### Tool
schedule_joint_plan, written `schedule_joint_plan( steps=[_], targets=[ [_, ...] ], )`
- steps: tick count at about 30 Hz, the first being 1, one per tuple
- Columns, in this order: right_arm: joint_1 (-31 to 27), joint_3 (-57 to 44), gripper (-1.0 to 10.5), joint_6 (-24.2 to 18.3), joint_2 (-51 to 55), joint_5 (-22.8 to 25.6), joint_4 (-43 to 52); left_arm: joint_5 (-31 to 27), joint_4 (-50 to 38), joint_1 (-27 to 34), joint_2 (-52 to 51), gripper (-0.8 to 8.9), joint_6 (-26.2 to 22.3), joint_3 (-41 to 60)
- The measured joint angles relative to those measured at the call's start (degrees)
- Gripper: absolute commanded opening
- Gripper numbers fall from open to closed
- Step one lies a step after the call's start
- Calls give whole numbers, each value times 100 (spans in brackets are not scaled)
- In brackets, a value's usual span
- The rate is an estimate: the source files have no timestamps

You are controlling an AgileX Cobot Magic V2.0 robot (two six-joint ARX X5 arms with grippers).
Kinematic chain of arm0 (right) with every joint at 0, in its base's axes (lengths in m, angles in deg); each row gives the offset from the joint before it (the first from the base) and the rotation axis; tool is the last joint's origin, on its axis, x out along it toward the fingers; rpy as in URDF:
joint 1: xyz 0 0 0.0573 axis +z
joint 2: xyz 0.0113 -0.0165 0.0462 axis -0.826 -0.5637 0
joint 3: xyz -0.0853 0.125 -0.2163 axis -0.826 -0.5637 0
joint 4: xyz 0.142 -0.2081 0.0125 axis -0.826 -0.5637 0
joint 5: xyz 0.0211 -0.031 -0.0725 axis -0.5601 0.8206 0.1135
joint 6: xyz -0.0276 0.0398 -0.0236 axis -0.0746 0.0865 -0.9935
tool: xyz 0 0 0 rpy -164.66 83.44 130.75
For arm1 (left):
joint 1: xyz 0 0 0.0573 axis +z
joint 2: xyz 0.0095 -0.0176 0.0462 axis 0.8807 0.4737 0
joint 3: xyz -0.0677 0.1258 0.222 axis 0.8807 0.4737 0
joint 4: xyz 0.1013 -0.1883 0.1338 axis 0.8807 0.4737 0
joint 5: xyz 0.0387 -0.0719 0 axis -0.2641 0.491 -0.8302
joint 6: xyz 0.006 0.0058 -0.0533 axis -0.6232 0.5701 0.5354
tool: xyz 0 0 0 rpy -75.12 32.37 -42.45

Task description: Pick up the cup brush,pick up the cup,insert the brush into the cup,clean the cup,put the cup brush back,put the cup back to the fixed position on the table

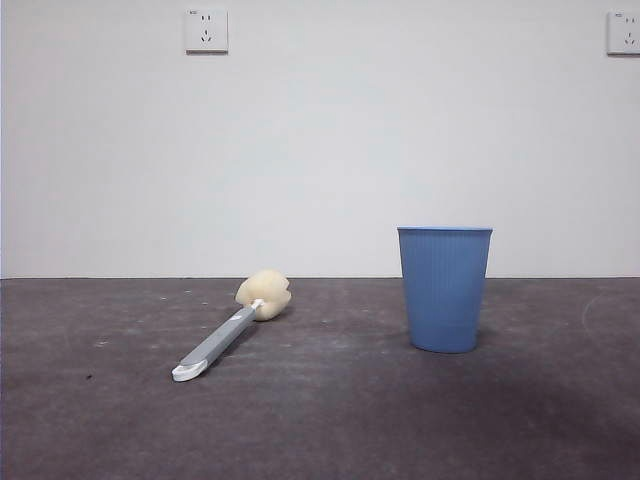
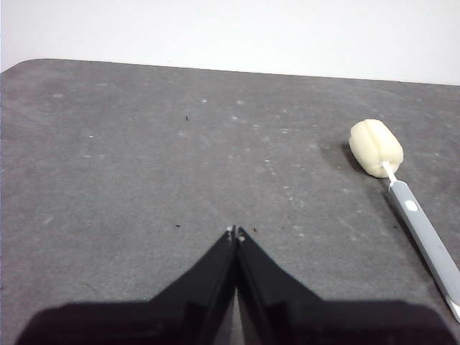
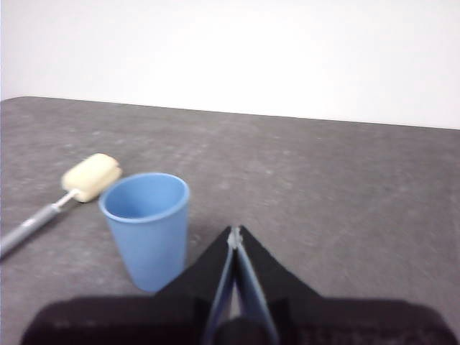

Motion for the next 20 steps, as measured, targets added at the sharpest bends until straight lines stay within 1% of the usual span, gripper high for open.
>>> schedule_joint_plan(
  steps=[3, 6, 11, 13, 20],
  targets=[
    [-144, -376, 1, 61, 356, 11, 2, 0, 0, 0, 0, -4, 0, 0],
    [-166, -688, 1, 184, 638, 87, -22, 0, 0, 0, 0, -4, 0, 0],
    [-146, -1137, 1, 581, 935, 431, -2, 0, 0, 0, 0, -4, 0, 0],
    [-103, -1213, 1, 702, 1032, 479, -81, -2, 0, 0, 0, -4, 0, 0],
    [79, -1213, 1, 765, 1095, 468, -101, -2, 0, 0, 0, -4, 0, 0]
  ],
)
